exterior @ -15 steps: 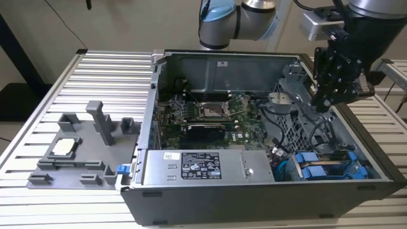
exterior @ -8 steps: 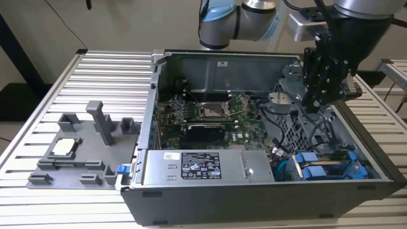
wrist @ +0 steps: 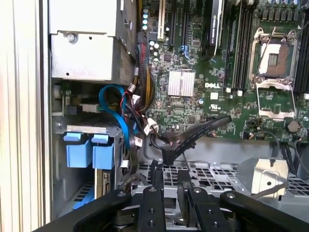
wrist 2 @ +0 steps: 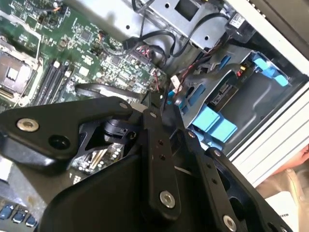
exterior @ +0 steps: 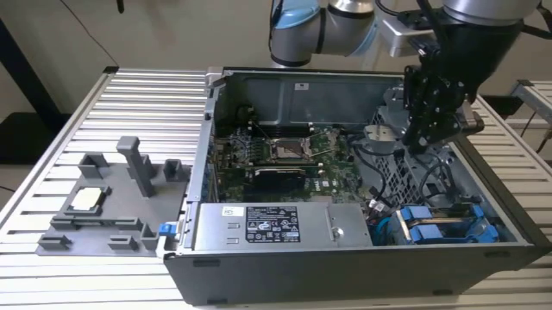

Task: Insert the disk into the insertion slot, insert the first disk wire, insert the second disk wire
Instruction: 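Insert the first disk wire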

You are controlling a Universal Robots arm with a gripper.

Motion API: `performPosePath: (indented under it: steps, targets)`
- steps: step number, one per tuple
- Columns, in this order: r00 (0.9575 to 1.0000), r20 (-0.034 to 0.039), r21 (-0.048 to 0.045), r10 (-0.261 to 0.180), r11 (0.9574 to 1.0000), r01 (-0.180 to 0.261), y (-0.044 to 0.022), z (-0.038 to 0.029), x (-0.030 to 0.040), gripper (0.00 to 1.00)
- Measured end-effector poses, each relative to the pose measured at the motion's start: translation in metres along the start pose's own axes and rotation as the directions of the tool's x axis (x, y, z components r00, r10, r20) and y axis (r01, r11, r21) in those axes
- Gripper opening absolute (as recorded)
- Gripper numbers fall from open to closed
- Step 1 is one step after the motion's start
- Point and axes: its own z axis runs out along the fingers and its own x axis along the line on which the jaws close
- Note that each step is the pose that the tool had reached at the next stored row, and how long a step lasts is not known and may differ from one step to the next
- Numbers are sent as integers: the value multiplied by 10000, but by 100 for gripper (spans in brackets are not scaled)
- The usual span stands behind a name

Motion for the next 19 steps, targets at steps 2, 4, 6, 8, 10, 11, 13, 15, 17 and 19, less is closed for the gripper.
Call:
performPosePath:
  steps: [2,4,6,8,10,11,13,15,17,19]
  targets:
    - [10000,-55,-3,-36,10000,36,45,5,-2,27]
    - [9999,-107,-6,-69,10000,69,95,12,-6,27]
    - [9998,-148,-7,-105,9999,104,146,23,-8,27]
    - [9997,-190,-9,-133,9999,132,192,38,-11,27]
    - [9996,-221,-6,-190,9998,190,219,55,-14,27]
    - [9994,-236,-6,-243,9997,243,221,58,-14,27]
    - [9993,-243,-5,-292,9996,292,220,57,-14,27]
    - [9993,-244,-5,-293,9996,293,221,57,-14,27]
    - [9993,-244,-5,-295,9996,295,222,57,-14,27]
    - [9993,-243,-5,-296,9996,296,222,57,-14,27]
